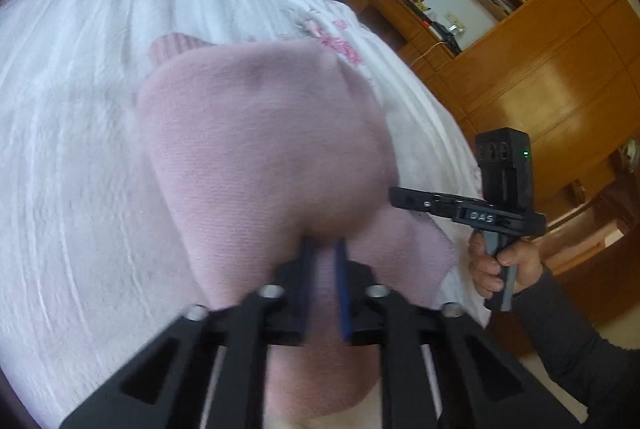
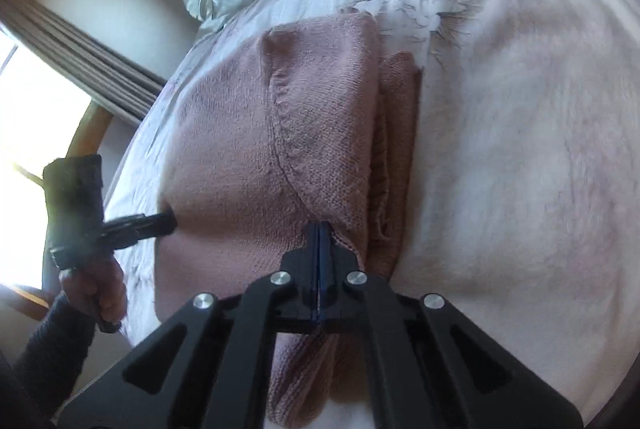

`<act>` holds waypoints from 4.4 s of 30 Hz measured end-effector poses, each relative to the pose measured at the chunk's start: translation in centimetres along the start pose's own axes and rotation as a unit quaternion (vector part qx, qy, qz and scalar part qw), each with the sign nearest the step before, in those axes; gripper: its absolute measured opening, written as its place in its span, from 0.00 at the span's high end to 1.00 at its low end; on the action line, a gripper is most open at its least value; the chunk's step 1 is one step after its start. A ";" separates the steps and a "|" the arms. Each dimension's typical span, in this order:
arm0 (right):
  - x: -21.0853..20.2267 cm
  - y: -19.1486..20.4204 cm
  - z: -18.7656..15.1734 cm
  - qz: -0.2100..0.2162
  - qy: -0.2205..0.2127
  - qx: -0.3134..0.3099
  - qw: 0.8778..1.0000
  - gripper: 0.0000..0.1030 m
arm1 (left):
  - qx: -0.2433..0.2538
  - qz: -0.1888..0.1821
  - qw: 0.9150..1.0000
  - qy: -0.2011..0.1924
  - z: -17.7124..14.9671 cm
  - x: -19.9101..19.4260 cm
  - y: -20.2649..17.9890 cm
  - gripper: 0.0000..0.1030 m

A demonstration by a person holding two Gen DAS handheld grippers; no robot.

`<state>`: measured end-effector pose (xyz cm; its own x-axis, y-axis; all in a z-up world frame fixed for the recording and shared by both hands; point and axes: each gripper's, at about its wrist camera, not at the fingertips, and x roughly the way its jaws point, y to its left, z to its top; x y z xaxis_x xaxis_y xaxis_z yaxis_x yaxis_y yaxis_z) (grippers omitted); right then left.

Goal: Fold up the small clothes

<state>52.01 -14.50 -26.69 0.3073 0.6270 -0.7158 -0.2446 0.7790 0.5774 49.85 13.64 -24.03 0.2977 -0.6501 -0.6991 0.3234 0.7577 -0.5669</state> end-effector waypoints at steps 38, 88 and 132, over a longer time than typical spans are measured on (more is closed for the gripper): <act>2.0 -4.2 8.3 0.101 0.057 0.096 0.989 0.13 | -0.181 -0.188 0.965 -0.040 -6.5 0.5 8.6 0.31; -6.0 6.7 -8.0 0.133 -0.025 0.099 0.986 0.40 | -0.156 -0.110 0.970 -0.148 -22.0 -17.0 0.3 0.37; -2.6 7.6 -3.9 0.085 -0.022 0.047 0.995 0.83 | -0.104 -0.151 0.978 -0.101 -11.2 -12.8 2.2 0.44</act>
<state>45.78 -10.21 -21.94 0.3100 0.7470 -0.5882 -0.2098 0.6571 0.7240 36.73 24.23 -21.21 0.3950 -0.8279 -0.3983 0.2399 0.5114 -0.8252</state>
